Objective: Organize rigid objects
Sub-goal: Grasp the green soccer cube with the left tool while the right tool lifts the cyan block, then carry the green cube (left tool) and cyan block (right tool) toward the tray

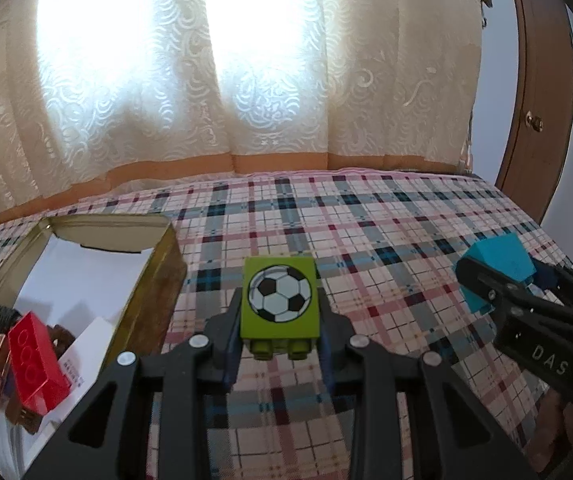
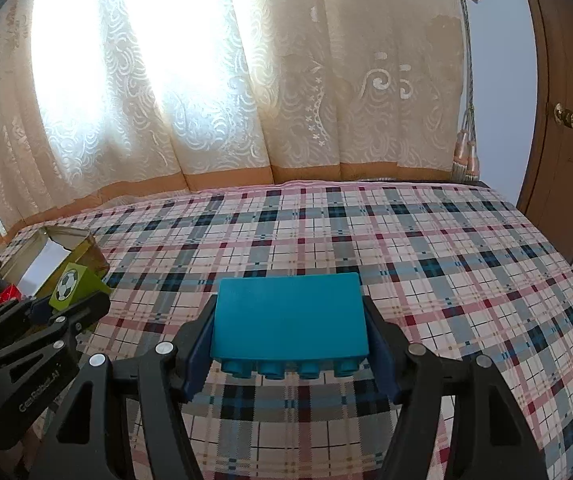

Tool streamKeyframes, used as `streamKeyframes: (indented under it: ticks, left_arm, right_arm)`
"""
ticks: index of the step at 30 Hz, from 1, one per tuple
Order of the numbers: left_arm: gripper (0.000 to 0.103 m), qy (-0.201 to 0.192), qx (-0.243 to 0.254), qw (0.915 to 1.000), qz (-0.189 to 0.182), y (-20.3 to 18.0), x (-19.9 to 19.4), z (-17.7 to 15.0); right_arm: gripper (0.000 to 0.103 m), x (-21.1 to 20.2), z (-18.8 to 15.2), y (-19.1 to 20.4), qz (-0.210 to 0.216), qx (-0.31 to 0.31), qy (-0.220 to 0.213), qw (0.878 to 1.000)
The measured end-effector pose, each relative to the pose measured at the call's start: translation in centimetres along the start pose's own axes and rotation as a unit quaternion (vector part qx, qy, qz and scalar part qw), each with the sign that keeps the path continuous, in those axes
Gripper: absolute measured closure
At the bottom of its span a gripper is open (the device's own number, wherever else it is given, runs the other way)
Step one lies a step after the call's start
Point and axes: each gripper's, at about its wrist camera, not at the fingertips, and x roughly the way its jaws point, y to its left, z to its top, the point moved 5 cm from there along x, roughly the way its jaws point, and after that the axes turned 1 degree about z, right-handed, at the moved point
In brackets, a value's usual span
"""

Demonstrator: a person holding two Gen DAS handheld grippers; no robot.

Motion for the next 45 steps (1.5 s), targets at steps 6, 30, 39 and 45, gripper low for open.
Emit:
streamKeyframes:
  ticks: [6,30,39,45]
  left_arm:
    - [0.073,-0.011,-0.005,0.9999,0.001,0.5,-1.1,-0.5]
    - [0.073,-0.05,0.001,0.9986,0.017,1.3,-4.5,-1.6]
    - [0.073,-0.056,-0.001,0.9982,0.022,1.7,-5.3,-1.8]
    - [0.073,-0.059,0.002,0.9979,0.025,1.8,-5.8,-2.0]
  right_arm:
    - [0.035,-0.7,-0.2,1.3,0.005,-0.013,-0.009,1.0]
    - [0.035,-4.1,-1.1,4.1,0.002,-0.039,-0.063,0.997]
    - [0.035,-4.9,-1.2,4.6,0.006,-0.043,-0.074,0.996]
    - [0.035,-5.6,-1.3,4.7,0.008,-0.041,-0.084,0.996]
